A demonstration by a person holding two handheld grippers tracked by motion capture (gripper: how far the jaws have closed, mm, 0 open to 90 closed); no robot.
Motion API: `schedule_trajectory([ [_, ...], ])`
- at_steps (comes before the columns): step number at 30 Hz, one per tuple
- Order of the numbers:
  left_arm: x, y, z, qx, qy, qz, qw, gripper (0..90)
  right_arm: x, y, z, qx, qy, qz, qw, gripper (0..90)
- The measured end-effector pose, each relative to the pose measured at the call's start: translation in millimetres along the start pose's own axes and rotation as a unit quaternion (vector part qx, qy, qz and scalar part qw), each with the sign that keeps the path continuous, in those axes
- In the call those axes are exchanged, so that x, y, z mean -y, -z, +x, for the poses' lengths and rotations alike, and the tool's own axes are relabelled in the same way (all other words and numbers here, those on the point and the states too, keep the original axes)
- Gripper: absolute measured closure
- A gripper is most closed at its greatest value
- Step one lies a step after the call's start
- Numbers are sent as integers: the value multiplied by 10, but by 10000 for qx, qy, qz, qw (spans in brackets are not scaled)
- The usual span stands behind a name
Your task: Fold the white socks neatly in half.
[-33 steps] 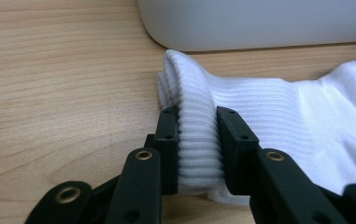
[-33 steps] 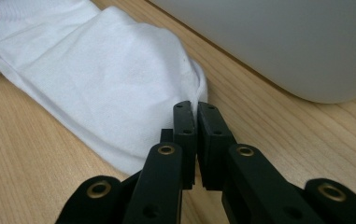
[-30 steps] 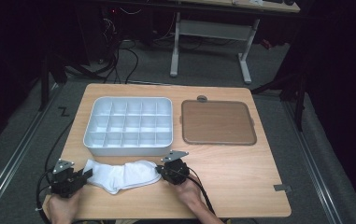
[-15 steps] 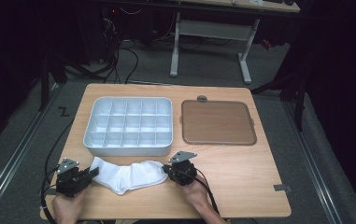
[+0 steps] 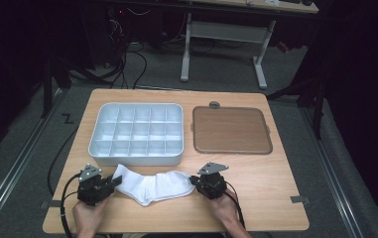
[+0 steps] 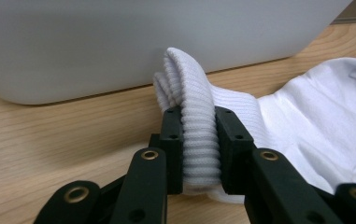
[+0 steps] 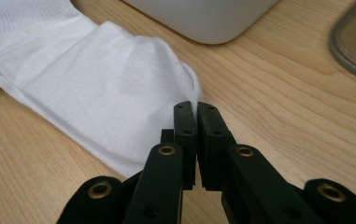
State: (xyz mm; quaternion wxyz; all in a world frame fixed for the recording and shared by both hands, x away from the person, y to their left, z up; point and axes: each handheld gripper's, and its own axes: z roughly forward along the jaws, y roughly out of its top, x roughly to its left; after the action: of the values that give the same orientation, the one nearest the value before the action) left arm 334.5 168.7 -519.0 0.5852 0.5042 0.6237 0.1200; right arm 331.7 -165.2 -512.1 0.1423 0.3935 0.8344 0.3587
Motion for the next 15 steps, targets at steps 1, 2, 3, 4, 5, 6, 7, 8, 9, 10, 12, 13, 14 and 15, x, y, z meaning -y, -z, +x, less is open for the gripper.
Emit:
schedule_trajectory([
  [1,10,-9,-15,26,6,13,10000,748,0,0,0,0,0,0,10000,879],
  [2,19,-19,-32,53,8,6,10000,749,12,16,-12,14,-21,-7,10000,879],
  [3,35,-31,-63,88,-15,40,10000,750,33,47,-40,47,-15,-2,10000,879],
  [4,35,-31,-63,88,-15,40,10000,750,40,60,-48,63,-40,-2,10000,879],
  [5,44,-37,-75,107,-28,71,9999,750,40,60,-48,63,-40,-2,10000,879],
  [6,50,-43,-92,128,0,107,9999,751,50,71,-60,78,-27,-12,10000,879],
  [7,60,-50,-105,133,-42,147,9998,752,59,82,-69,86,-38,-31,10000,879],
  [8,68,-56,-123,156,-44,170,9997,753,71,93,-77,99,-34,-55,9999,879],
  [9,76,-63,-139,168,-60,190,9997,754,84,104,-87,108,-29,-54,9999,879],
  [10,81,-68,-155,188,-77,219,9996,755,98,113,-98,122,-29,-52,9999,879],
  [12,97,-79,-184,219,-142,262,9993,755,140,133,-132,162,-53,-24,9999,879],
  [13,106,-86,-202,229,-150,273,9993,755,140,133,-132,162,-53,-24,9999,879],
  [14,114,-94,-217,252,-139,287,9992,755,155,140,-144,174,-51,-18,9998,879],
  [15,134,-112,-243,280,-146,298,9991,755,181,160,-156,246,-42,17,9997,879],
])
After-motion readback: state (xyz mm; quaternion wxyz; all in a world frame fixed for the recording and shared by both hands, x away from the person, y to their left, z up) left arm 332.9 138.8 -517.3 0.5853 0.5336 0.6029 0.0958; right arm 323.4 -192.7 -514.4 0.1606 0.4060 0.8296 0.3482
